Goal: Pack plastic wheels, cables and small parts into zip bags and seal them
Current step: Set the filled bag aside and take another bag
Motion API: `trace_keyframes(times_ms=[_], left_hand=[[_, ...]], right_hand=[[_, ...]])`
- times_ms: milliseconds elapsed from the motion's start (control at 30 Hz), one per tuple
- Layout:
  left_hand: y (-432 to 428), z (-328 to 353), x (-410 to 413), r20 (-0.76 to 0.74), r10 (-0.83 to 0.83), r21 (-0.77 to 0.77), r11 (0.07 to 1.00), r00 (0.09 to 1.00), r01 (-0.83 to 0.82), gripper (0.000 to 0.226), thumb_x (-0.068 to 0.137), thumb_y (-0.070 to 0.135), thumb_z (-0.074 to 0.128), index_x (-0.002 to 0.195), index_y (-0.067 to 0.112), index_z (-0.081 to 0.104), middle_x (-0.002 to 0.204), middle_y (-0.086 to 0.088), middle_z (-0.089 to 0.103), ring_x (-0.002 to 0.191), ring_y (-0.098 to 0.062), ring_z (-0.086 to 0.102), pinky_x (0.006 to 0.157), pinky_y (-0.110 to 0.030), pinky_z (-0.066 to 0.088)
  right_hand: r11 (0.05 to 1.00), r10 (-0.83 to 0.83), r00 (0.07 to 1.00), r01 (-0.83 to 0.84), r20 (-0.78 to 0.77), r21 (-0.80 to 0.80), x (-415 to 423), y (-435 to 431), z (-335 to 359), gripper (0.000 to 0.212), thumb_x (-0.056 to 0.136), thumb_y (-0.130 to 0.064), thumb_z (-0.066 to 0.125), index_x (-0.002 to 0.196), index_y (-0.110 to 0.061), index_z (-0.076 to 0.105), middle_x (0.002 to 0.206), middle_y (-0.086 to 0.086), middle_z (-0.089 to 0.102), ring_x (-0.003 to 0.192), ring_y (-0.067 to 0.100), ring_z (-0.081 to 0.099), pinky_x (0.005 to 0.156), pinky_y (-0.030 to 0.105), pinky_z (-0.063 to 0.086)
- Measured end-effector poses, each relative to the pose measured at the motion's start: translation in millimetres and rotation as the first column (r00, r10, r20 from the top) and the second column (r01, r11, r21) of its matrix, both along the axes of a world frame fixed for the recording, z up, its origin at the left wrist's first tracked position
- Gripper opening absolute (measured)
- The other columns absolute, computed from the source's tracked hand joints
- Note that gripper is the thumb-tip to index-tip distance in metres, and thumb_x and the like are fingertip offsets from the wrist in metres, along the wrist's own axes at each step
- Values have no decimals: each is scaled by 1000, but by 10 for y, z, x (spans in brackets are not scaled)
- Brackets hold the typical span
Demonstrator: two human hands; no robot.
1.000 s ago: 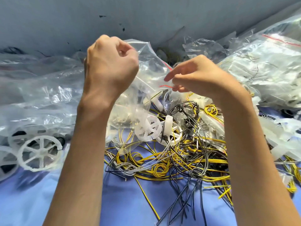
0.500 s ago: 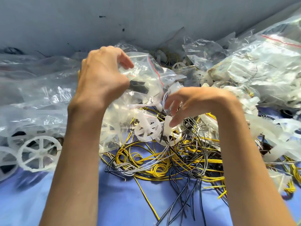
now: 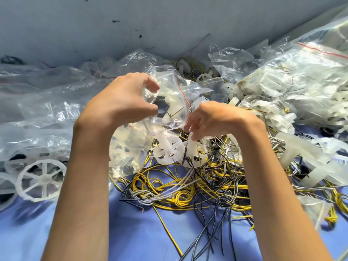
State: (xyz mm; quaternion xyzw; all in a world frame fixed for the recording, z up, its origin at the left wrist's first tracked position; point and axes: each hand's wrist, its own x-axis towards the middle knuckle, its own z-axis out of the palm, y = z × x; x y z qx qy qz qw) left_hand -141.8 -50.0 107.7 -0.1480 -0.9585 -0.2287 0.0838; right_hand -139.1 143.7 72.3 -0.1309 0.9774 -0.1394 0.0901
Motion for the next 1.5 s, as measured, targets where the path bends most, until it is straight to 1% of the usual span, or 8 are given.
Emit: trace_keyframes(times_ms=[233,467,667,800,933,1067,1333,1500], left_hand=[[-75,-3,-28,-5,9,12,1000,1000,-9,41,77,18,66,115,32,58,114,17,48,86,-7,45,76,-19,31],[-116,-18,-68,-9,-27,50,998,1000,27,42,76,21,65,115,32,57,105,15,49,63,10,41,55,-5,33],[-109,-24,-76,-20,-16,51,999,1000,17,45,74,22,66,117,30,57,106,14,51,68,-1,41,70,-18,29],[-94,-34,-68,-19,-18,51,999,1000,19,46,72,24,66,117,30,58,110,17,51,74,-4,41,75,-20,30],[-87,-30,-69,-41,-7,48,999,999,9,45,75,18,65,118,29,58,109,16,51,83,-9,42,77,-20,31],[-70,-29,-63,-56,-3,49,999,998,5,44,77,16,64,118,29,58,100,16,50,79,-9,41,74,-19,31],[-7,-51,-74,-86,-83,101,991,993,91,36,81,18,63,115,30,59,112,17,50,79,-3,43,58,-5,34],[62,-66,-89,-91,-107,101,988,990,116,32,85,19,61,117,26,60,99,17,50,72,2,41,60,3,30]], right_hand=[[1000,10,1000,-10,11,-9,-17,20,-68,15,78,-25,75,93,-27,73,84,-9,68,73,8,59,66,25,47],[957,-90,969,20,-228,-291,3,169,109,6,93,-25,56,88,-22,59,78,-9,59,74,11,53,63,25,41],[789,-311,900,65,-306,-611,-5,249,164,16,97,-29,47,82,-26,50,81,-10,57,89,21,63,89,50,50],[759,-323,901,63,-290,-648,2,244,138,18,97,-30,48,79,-30,48,78,-8,62,71,2,67,83,50,54],[717,-339,874,0,-349,-697,2,205,193,17,98,-26,47,81,-28,47,94,4,71,89,12,68,88,44,52],[507,-450,817,-99,-361,-856,36,157,290,14,99,-19,45,85,-23,46,94,11,71,86,14,70,75,24,52],[-110,-546,835,5,65,-994,55,195,392,15,102,-23,41,102,-10,49,72,-5,71,75,10,69,74,30,58],[192,-563,810,-66,-165,-979,60,187,326,8,92,-14,60,87,-17,54,92,6,72,91,17,69,81,31,54]])
